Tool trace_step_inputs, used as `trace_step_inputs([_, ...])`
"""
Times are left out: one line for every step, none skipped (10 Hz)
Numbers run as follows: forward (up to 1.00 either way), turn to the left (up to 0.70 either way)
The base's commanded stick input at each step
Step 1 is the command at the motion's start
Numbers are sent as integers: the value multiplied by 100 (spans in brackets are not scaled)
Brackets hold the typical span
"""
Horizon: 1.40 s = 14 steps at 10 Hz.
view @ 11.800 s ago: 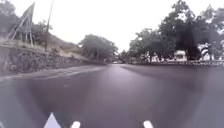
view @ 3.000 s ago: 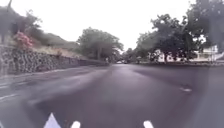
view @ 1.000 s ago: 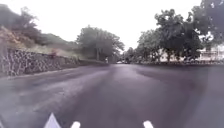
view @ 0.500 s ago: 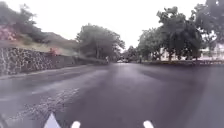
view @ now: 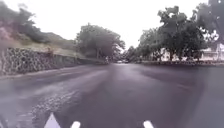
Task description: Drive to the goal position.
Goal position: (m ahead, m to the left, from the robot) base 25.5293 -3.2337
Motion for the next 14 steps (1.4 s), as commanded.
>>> trace_step_inputs([70, 0])
trace_step_inputs([70, 0])
trace_step_inputs([70, 0])
trace_step_inputs([70, 0])
trace_step_inputs([70, 0])
trace_step_inputs([70, 0])
trace_step_inputs([70, 0])
trace_step_inputs([70, 0])
trace_step_inputs([70, 0])
trace_step_inputs([70, 0])
trace_step_inputs([70, 0])
trace_step_inputs([70, 0])
trace_step_inputs([70, 0])
trace_step_inputs([70, 0])
